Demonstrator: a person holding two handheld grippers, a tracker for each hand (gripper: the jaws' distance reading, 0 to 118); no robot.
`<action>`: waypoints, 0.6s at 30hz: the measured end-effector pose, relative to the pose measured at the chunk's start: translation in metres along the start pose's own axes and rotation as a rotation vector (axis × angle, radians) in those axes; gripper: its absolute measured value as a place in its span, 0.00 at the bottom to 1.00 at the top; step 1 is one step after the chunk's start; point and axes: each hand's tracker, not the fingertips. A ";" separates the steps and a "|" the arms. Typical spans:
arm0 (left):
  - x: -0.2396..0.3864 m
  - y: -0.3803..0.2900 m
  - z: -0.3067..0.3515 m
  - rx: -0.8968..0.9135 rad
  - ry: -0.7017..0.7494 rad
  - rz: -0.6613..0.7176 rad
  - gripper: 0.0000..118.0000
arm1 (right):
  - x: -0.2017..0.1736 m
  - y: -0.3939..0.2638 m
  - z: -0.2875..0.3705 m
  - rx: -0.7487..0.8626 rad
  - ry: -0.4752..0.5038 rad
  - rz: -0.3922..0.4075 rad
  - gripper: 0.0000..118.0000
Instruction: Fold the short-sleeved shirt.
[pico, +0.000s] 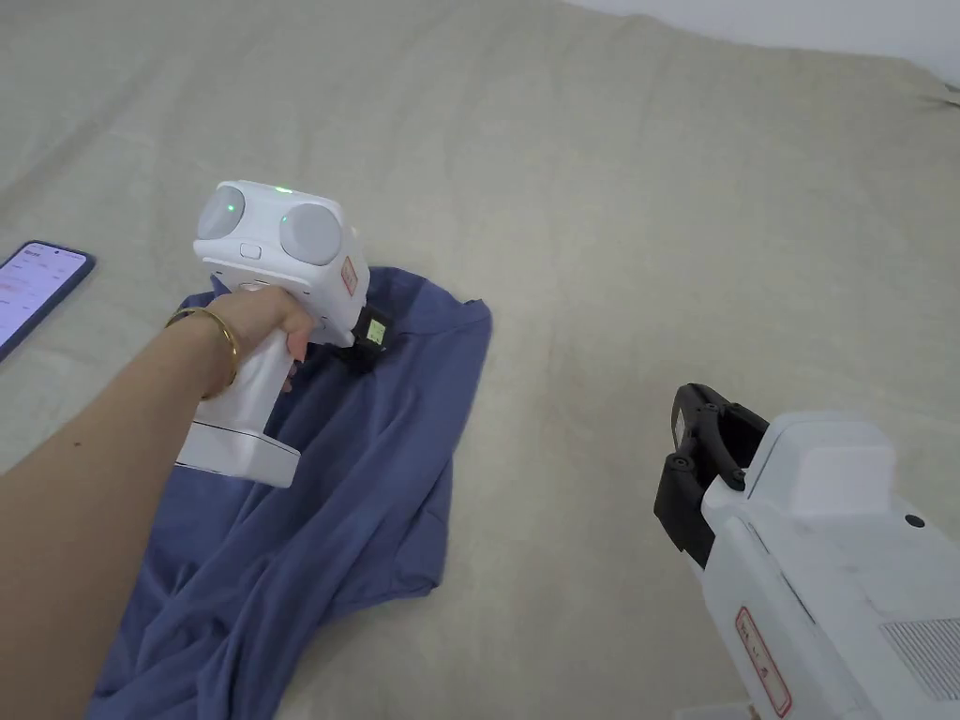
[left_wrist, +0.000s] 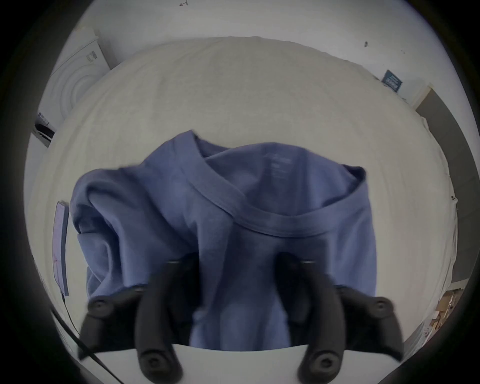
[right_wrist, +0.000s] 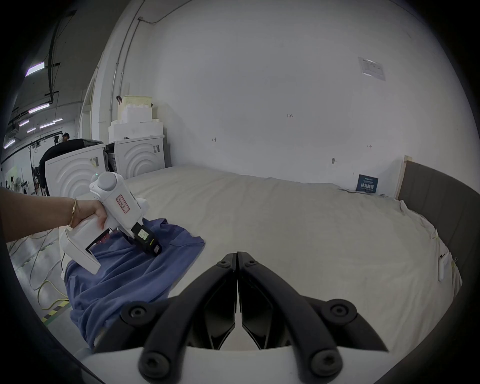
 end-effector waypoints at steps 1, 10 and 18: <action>0.001 -0.002 0.000 -0.001 0.007 -0.001 0.07 | 0.000 0.000 0.002 -0.001 0.001 -0.004 0.00; 0.001 -0.034 0.033 0.169 0.046 0.216 0.00 | 0.003 0.010 0.042 0.043 -0.010 0.039 0.00; 0.001 -0.078 0.147 0.539 0.220 0.178 0.00 | 0.005 0.019 0.090 0.088 0.003 0.046 0.00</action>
